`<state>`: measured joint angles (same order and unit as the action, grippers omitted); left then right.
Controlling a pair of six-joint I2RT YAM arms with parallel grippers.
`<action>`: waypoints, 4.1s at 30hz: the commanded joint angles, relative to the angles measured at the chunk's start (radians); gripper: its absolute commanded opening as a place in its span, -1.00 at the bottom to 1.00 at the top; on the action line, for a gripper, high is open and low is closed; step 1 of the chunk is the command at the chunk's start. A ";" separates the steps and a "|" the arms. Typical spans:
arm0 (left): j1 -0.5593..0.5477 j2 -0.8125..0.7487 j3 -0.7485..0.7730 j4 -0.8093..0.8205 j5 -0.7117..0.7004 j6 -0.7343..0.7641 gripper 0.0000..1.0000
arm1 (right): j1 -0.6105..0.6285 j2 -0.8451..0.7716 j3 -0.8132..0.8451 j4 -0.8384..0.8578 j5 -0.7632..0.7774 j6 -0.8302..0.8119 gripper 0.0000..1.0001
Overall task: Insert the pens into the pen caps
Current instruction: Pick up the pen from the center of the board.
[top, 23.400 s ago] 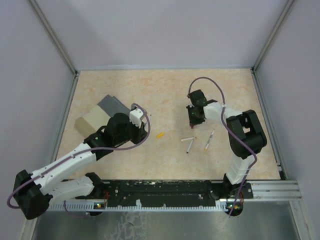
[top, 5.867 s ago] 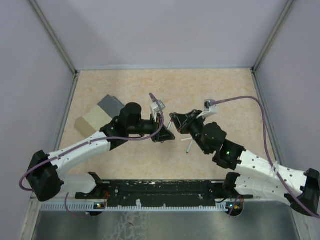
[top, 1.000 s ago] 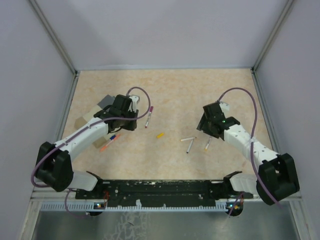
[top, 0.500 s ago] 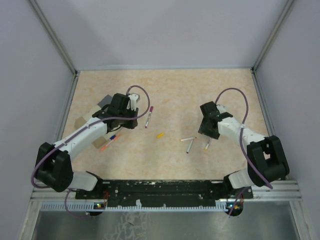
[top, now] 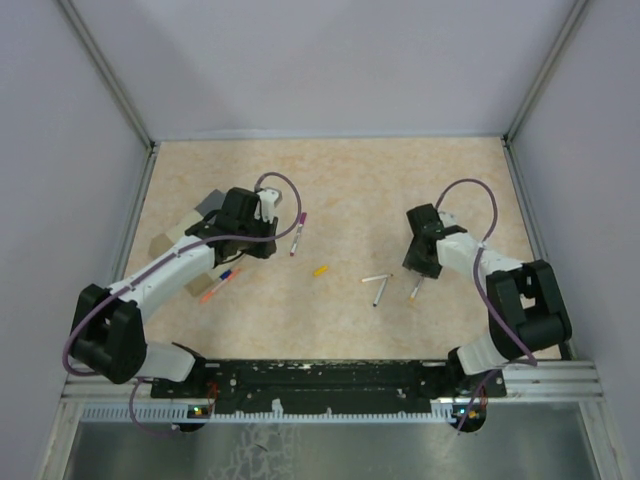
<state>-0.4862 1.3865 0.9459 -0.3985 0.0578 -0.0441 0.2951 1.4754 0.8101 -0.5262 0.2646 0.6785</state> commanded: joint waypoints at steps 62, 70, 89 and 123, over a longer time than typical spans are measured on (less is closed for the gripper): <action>-0.196 0.359 0.339 0.526 0.634 -0.308 -0.29 | -0.039 -0.408 -0.215 0.827 -0.464 0.300 -0.81; -0.206 0.392 0.365 0.492 0.639 -0.297 -0.15 | -0.018 -0.378 -0.216 0.894 -0.504 0.346 -0.81; -0.219 0.410 0.377 0.473 0.640 -0.288 -0.64 | 0.068 -0.336 -0.190 0.997 -0.506 0.392 -0.81; 0.060 0.061 0.298 0.377 0.045 -0.085 -1.00 | 0.261 -0.049 0.244 0.365 -0.555 -0.539 0.22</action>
<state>-0.4446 1.4677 1.2751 -0.0433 0.1818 -0.1471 0.4862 1.3491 0.9447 -0.0505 -0.2665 0.3489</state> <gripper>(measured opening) 0.160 0.611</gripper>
